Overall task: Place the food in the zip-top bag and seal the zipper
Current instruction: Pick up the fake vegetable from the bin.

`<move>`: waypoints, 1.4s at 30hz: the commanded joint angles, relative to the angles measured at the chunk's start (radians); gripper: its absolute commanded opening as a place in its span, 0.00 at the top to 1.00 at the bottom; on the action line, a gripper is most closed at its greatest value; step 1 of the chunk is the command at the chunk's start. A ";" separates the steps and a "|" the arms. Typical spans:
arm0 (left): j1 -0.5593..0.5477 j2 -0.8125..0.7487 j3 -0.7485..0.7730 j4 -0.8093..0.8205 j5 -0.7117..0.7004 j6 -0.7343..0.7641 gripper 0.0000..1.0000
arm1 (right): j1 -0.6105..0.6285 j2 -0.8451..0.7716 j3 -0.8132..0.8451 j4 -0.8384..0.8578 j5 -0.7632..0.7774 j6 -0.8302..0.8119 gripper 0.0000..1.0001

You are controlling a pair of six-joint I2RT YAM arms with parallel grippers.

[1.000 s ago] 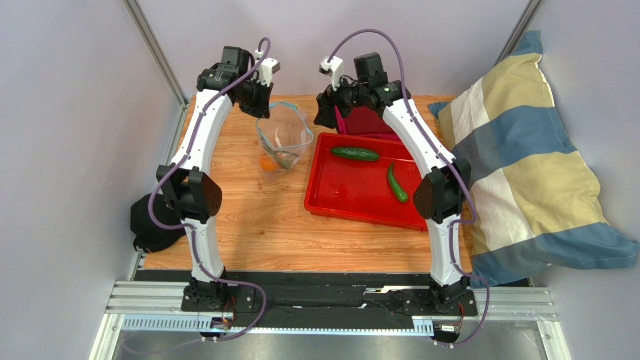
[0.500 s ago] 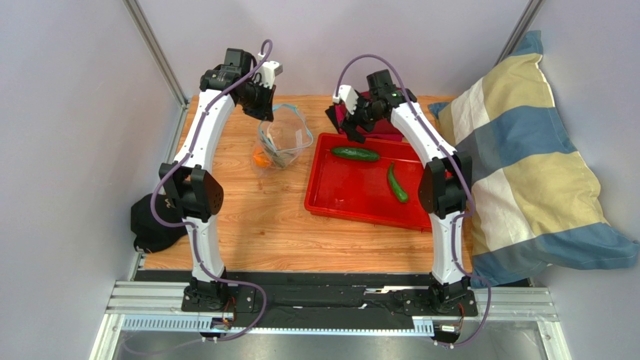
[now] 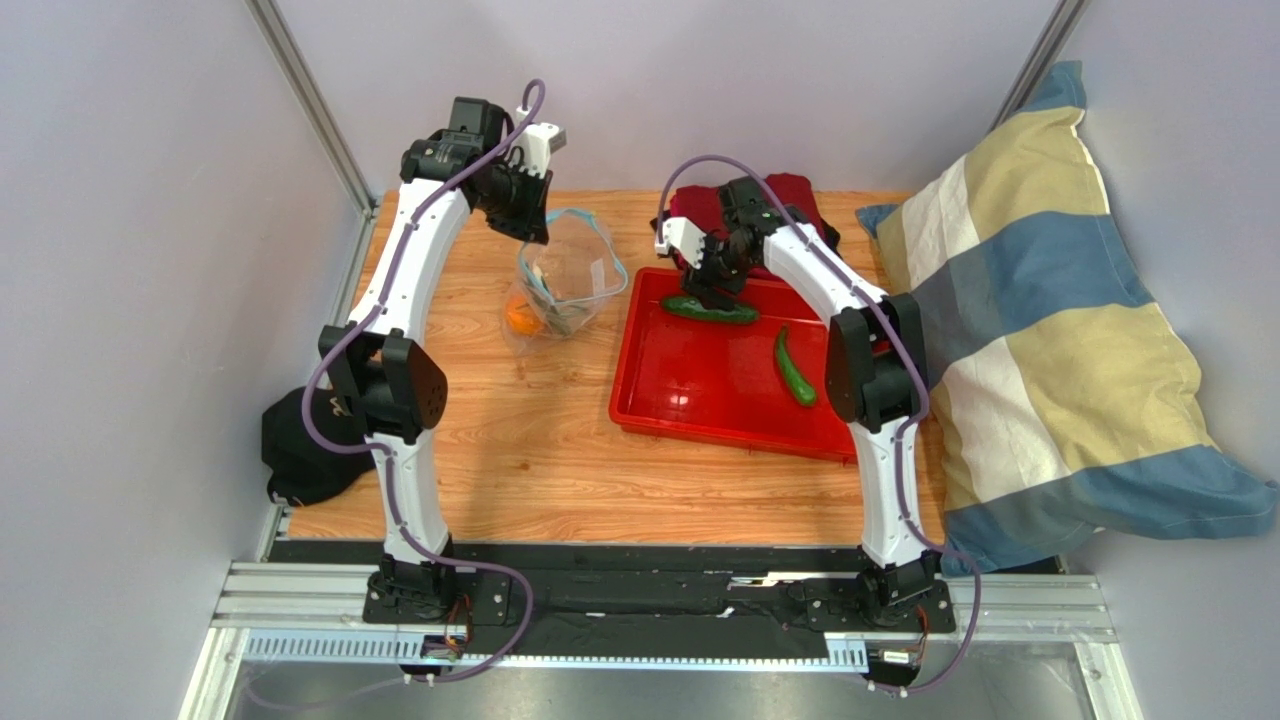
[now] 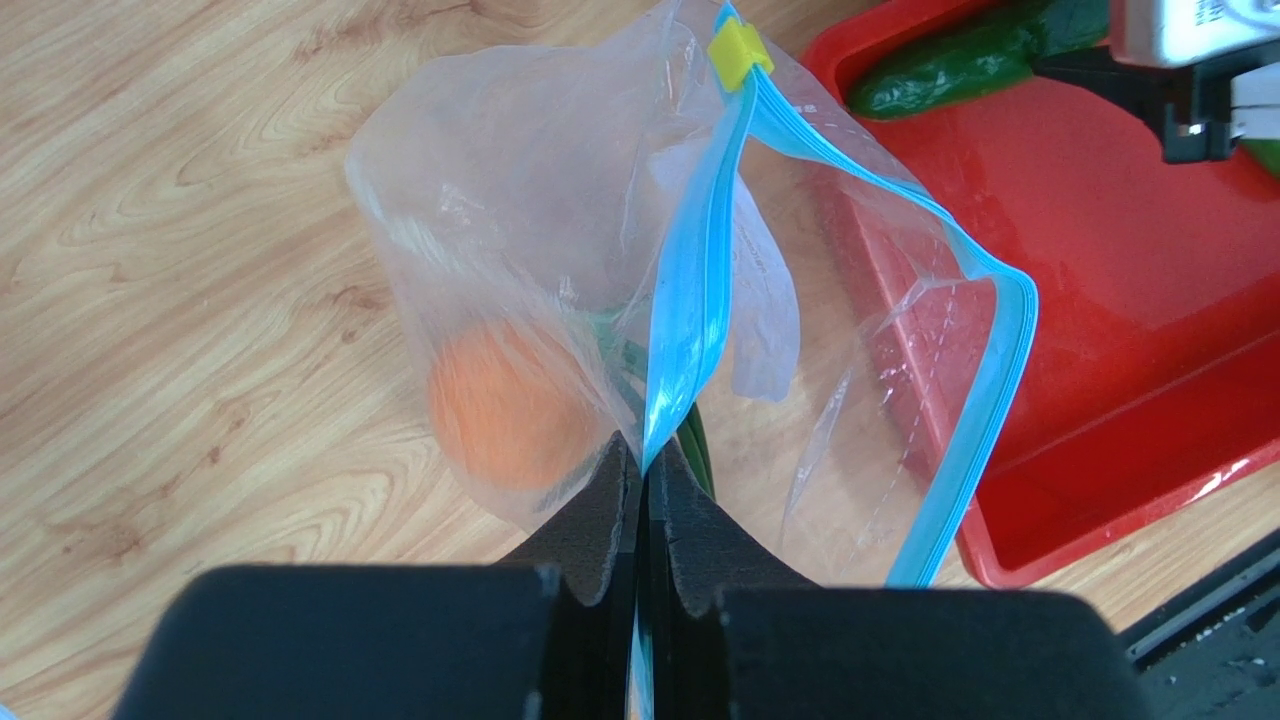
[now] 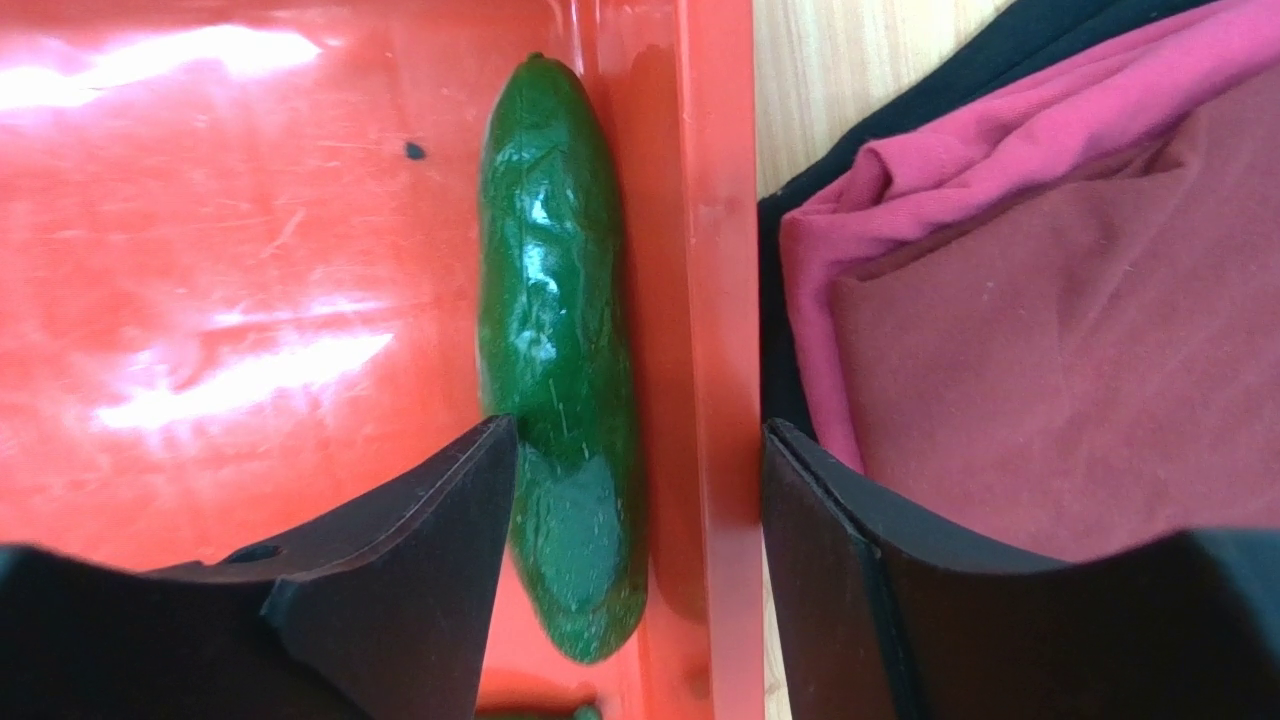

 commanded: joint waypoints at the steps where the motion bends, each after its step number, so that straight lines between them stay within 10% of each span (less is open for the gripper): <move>1: -0.001 0.003 0.030 -0.004 0.020 -0.010 1.00 | 0.015 -0.057 -0.053 0.063 0.012 -0.014 0.38; 19: -0.001 0.026 0.052 -0.005 0.034 -0.014 1.00 | 0.039 -0.036 -0.124 0.041 0.040 -0.049 0.30; 29: -0.001 0.029 0.061 -0.005 0.040 -0.016 1.00 | -0.019 -0.045 0.148 -0.014 -0.014 0.034 0.14; 42: -0.001 0.047 0.084 -0.004 0.057 -0.031 1.00 | 0.048 -0.130 -0.022 -0.161 -0.054 -0.040 0.27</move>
